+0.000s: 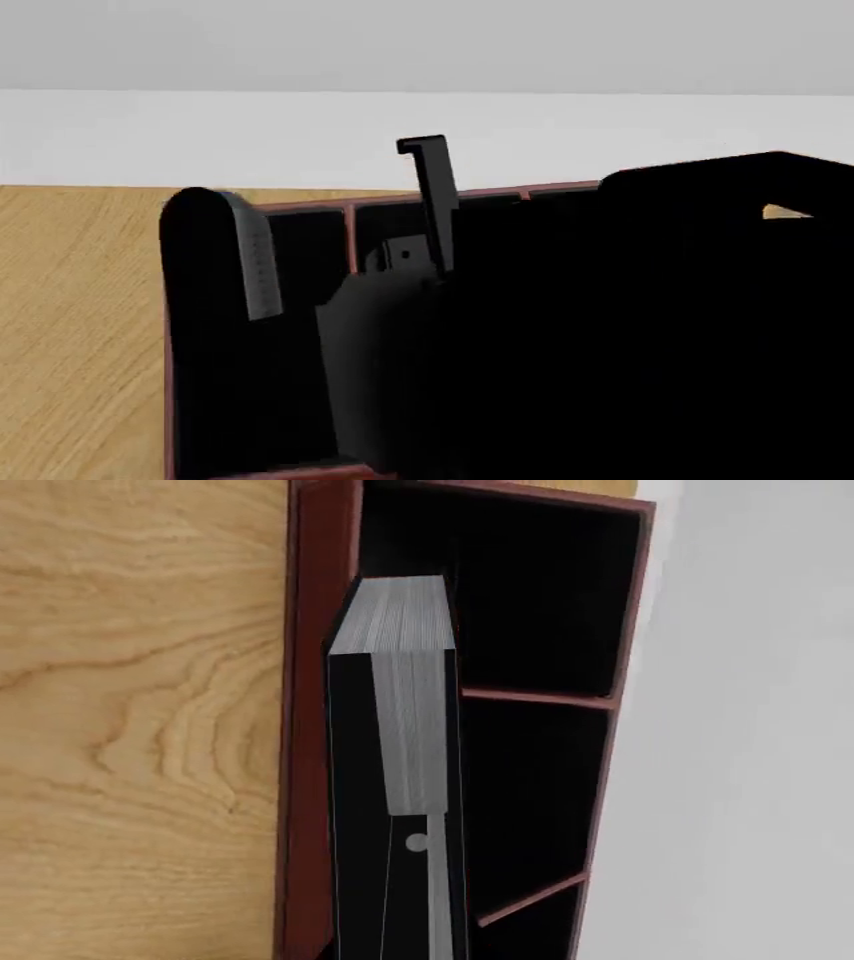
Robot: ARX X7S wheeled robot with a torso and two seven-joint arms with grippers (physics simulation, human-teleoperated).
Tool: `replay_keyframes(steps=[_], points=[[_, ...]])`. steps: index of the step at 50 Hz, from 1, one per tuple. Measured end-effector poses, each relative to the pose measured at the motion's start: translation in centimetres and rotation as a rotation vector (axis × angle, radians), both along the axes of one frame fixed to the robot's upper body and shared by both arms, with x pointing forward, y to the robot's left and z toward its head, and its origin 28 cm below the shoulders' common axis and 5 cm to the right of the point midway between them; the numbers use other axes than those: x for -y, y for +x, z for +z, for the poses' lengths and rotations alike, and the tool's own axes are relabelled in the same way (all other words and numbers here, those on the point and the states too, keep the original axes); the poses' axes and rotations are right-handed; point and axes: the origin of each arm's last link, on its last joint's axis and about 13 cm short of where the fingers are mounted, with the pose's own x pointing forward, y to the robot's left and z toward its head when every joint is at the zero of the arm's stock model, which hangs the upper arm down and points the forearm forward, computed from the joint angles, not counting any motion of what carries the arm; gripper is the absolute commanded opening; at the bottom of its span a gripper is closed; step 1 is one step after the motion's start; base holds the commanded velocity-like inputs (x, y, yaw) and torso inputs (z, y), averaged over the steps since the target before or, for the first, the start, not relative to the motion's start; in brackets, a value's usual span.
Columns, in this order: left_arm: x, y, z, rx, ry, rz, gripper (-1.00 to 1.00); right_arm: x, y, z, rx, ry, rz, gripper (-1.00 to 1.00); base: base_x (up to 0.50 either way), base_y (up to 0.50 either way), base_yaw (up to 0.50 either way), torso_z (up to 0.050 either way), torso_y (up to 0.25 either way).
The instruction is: Pick up the book and place it in the front compartment of the caddy.
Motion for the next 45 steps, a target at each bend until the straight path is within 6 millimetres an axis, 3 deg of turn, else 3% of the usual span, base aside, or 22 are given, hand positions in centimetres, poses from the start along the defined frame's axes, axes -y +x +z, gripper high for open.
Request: replay_keyframes(steps=[25,45], points=[[0.0,-0.2,0.4,0.013,0.002,-0.002,1.00,-1.6,4.6,5.1,0.130,-0.020,-0.052,-1.00,0.00,0.00,0.00,0.000,0.001],[0.0,-0.2,0.5,0.013,0.006,-0.003,1.00,-3.5,8.7,5.5,0.133,-0.089,-0.155,-1.00,0.00,0.00,0.00,0.000,0.001]])
